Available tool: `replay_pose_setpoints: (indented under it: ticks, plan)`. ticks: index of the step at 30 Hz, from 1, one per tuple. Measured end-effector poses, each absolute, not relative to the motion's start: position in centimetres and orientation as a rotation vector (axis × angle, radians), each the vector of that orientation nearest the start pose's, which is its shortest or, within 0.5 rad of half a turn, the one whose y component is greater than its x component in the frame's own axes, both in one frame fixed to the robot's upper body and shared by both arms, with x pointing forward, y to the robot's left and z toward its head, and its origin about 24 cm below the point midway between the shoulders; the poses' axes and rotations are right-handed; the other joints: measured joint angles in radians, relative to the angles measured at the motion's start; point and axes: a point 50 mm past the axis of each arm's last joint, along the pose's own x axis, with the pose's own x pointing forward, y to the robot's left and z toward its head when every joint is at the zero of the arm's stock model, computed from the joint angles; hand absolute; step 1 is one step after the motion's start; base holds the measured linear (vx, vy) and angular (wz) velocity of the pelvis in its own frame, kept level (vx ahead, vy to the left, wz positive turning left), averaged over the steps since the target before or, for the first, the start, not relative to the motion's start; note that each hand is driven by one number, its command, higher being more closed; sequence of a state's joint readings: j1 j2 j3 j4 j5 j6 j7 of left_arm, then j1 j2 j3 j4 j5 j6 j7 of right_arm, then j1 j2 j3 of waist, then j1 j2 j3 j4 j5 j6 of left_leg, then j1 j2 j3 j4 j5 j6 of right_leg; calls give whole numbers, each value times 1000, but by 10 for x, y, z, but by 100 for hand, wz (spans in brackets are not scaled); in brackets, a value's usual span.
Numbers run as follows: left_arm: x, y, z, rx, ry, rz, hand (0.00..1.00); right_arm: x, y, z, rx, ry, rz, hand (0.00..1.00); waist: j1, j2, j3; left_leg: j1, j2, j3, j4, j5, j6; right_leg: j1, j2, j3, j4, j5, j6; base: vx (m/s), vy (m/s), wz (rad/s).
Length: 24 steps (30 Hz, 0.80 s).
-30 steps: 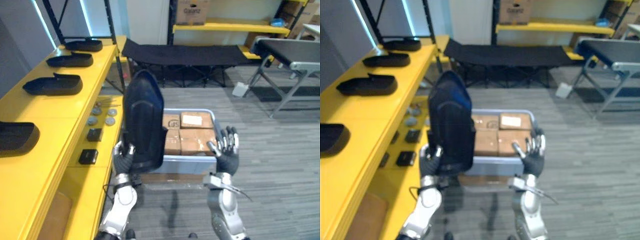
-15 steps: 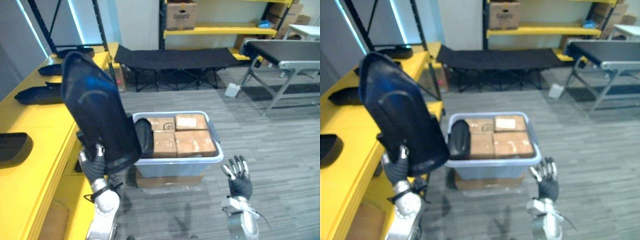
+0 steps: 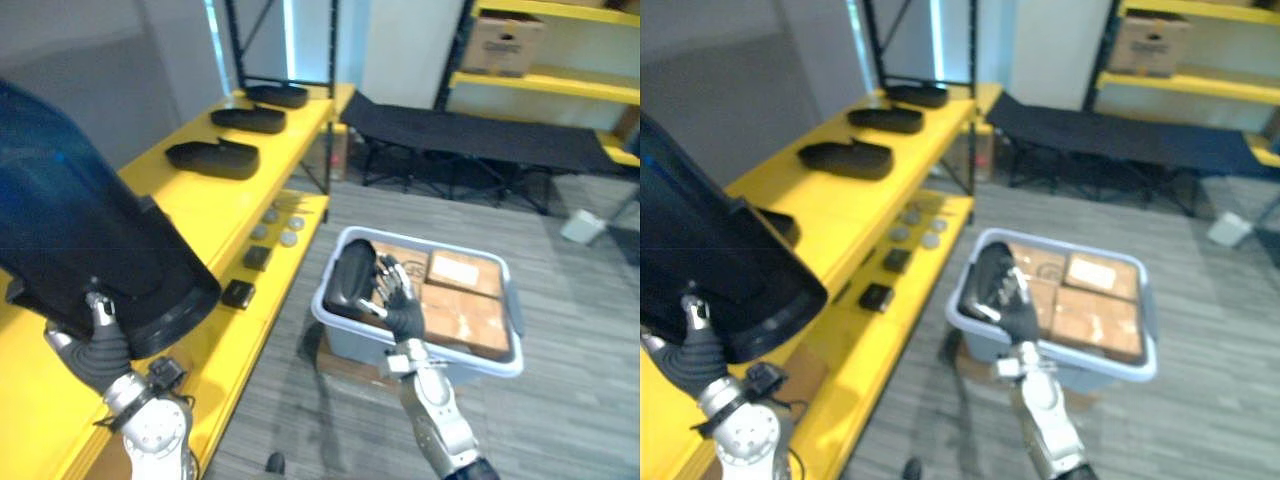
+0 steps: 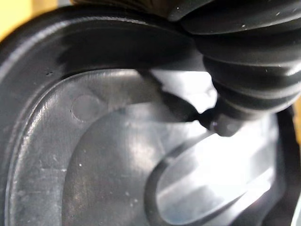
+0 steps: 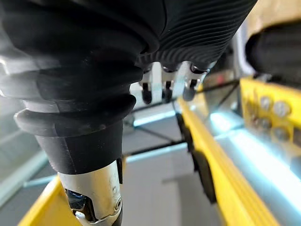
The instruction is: Walk over and take plastic housings, then place them on the shelf
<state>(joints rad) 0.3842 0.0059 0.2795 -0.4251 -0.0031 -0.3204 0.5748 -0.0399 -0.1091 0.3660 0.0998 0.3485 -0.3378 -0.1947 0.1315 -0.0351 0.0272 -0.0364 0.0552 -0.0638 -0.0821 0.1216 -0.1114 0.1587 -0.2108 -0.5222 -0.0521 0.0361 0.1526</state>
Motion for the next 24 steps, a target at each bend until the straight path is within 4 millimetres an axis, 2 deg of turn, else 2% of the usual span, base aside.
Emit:
replay_pose_setpoints:
  ticks: [4,6,7,9,10,12,14,16,17,18,19,21,24]
  plan:
    - [136,253,100,59,-441,876,100,248,-97,49,286,-154,119,0,5,5,23,4,1,-10,0,0,3,17,0,-24,11,-15,-6,0,-10,14]
    - [140,249,107,54,-496,819,100,249,-101,46,281,-134,110,0,-21,6,50,-11,8,33,-2,5,19,50,-1,-83,10,-20,1,-65,-2,92]
    - [148,245,114,44,-548,766,100,247,-109,43,273,-127,93,0,-42,6,55,-25,25,129,0,25,36,72,-7,-154,16,-25,13,-64,21,128]
    - [156,239,124,19,-620,718,100,246,-120,40,239,-125,61,0,-36,11,75,-36,20,151,0,58,37,88,-19,-196,38,-36,29,-9,82,98]
    - [155,239,129,1,-658,710,100,246,-121,41,225,-130,62,0,-22,9,85,-42,11,148,0,57,39,84,-30,-198,50,-47,28,7,118,41]
    - [155,240,133,-11,-680,700,100,246,-118,42,232,-139,73,0,-23,6,88,-52,-1,137,0,54,42,73,-46,-203,80,-70,26,11,105,22]
    - [159,239,137,-26,-698,662,100,246,-117,42,233,-142,83,0,-28,3,93,-53,-10,124,0,53,48,49,-61,-160,147,-125,-5,3,64,27]
    - [169,233,142,-23,-723,572,100,242,-126,46,246,-182,48,0,-42,-12,103,-51,-25,91,0,58,56,24,-56,-34,215,-198,-32,-17,-29,41]
    - [173,231,142,-25,-723,550,100,241,-130,48,249,-195,34,0,-43,-16,104,-52,-28,84,0,59,55,20,-56,-7,225,-205,-40,-4,-42,53]
    - [180,228,140,-30,-714,513,100,240,-136,50,248,-216,13,0,-59,-18,105,-55,-36,62,0,69,48,22,-55,33,237,-212,-43,-2,-39,45]
    - [184,226,137,-37,-698,491,100,241,-140,52,246,-231,-3,0,-67,-18,105,-55,-38,52,0,72,46,26,-55,36,242,-218,-33,-6,-47,37]
    - [184,225,135,-47,-687,486,100,241,-143,54,226,-249,-11,0,-65,-15,107,-52,-33,56,1,79,42,26,-51,40,238,-223,-25,-29,-79,0]
    - [183,224,134,-55,-678,494,100,244,-141,58,192,-273,42,0,-60,7,121,-51,-6,71,1,86,32,14,-28,64,231,-222,-24,-73,-74,-19]
